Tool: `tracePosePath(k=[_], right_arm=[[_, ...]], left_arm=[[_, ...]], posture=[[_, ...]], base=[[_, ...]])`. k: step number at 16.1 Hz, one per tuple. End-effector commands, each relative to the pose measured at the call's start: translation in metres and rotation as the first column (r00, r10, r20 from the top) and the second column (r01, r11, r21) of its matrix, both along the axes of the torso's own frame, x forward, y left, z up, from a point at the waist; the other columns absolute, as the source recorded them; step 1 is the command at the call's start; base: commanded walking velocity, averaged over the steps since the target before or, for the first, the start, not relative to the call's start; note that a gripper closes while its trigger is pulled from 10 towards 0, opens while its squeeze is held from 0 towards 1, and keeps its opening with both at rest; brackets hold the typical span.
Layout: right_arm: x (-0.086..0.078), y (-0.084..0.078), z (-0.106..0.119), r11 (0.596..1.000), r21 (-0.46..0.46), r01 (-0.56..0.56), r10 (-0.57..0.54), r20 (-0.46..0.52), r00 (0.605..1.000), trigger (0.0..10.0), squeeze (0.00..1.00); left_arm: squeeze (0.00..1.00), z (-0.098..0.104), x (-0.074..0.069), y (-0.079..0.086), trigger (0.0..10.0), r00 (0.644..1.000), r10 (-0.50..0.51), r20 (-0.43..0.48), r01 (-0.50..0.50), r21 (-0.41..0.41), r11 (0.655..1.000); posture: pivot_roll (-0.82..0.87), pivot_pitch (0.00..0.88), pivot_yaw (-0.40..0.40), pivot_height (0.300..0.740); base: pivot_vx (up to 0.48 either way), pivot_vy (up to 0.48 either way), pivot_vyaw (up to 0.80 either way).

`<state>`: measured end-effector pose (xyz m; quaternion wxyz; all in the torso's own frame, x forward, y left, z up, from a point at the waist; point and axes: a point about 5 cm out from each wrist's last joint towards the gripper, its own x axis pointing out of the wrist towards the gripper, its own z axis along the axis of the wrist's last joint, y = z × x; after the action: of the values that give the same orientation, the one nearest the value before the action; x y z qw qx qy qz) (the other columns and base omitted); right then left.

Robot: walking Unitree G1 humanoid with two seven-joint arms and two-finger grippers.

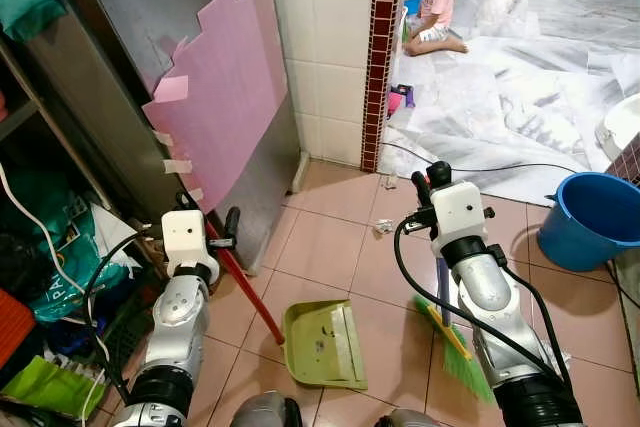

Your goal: Sweep floor

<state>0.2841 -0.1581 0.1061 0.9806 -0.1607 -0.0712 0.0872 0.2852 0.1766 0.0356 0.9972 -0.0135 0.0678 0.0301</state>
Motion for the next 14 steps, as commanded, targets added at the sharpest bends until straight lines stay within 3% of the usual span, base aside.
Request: tracePosePath(k=[1,14], right_arm=[[0.001,0.001,0.009,1.000,-0.022,-0.018,0.019,0.039,0.999,10.0,0.00],[-0.002,-0.004,0.011,0.999,-0.045,-0.030,0.032,0.036,0.999,10.0,0.00]], left_arm=[[0.00,0.002,0.003,0.004,10.0,1.000,0.004,0.009,-0.004,0.014,1.000],[0.00,0.005,0.020,0.007,9.8,0.999,0.030,0.031,-0.030,-0.009,1.000]], posture=[[-0.08,0.000,0.055,0.740],[-0.12,0.000,0.038,0.740]], base=[[0.000,0.000,0.00],[0.000,0.000,0.00]])
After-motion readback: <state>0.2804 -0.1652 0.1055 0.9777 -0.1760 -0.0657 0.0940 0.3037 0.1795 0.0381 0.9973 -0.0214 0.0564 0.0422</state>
